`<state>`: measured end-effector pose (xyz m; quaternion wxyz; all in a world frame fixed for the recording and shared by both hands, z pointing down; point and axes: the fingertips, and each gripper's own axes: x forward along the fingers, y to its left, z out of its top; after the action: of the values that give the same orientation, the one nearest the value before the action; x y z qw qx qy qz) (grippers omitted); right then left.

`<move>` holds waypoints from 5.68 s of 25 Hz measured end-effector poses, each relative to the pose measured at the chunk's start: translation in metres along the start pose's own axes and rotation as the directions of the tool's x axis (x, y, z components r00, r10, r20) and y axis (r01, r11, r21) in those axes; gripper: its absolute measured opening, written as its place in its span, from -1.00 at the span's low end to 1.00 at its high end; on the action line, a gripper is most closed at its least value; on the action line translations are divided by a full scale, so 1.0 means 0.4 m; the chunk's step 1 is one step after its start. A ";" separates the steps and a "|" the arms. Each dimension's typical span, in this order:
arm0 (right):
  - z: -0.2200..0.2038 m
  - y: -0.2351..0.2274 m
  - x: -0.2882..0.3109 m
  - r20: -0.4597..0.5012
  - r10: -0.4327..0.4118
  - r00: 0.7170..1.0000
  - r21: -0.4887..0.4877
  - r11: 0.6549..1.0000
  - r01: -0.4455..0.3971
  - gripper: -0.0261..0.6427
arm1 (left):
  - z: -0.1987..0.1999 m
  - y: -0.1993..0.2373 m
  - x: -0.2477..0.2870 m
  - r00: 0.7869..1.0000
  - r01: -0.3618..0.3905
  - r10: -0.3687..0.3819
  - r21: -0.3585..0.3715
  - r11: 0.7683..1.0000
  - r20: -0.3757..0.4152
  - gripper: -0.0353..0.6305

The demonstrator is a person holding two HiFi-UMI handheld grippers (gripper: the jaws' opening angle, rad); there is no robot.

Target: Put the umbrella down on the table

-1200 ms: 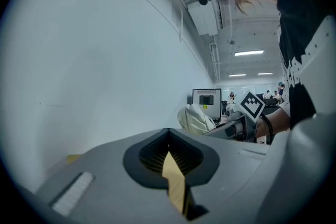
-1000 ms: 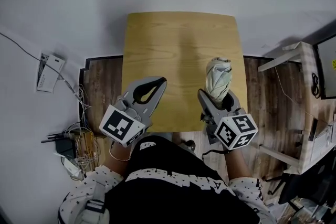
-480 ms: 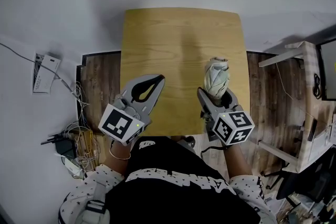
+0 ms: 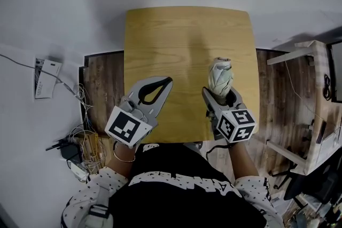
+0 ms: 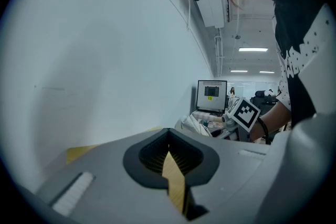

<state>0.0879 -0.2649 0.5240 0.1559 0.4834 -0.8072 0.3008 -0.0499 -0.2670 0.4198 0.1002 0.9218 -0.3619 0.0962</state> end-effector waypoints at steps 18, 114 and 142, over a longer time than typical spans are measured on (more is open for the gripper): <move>-0.086 -0.044 0.116 -0.159 -0.040 0.987 0.012 0.999 0.042 0.00 | -0.029 0.103 0.016 1.000 -0.020 0.020 -0.039 0.999 -0.010 -0.90; 0.103 0.053 -0.314 0.288 -0.016 0.957 -0.131 0.990 0.056 -0.89 | 0.074 -0.253 -0.102 0.993 -0.014 0.005 0.069 0.998 0.121 -0.90; 0.078 0.072 -0.336 0.276 0.011 0.961 -0.157 0.987 0.033 -0.89 | 0.055 -0.280 -0.126 0.993 -0.027 0.020 0.062 0.998 0.113 -0.90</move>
<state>0.1289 -0.1824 0.4175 0.0820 0.5110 -0.8398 0.1642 -0.0070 -0.1595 0.3731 0.0494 0.9241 -0.3746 0.0566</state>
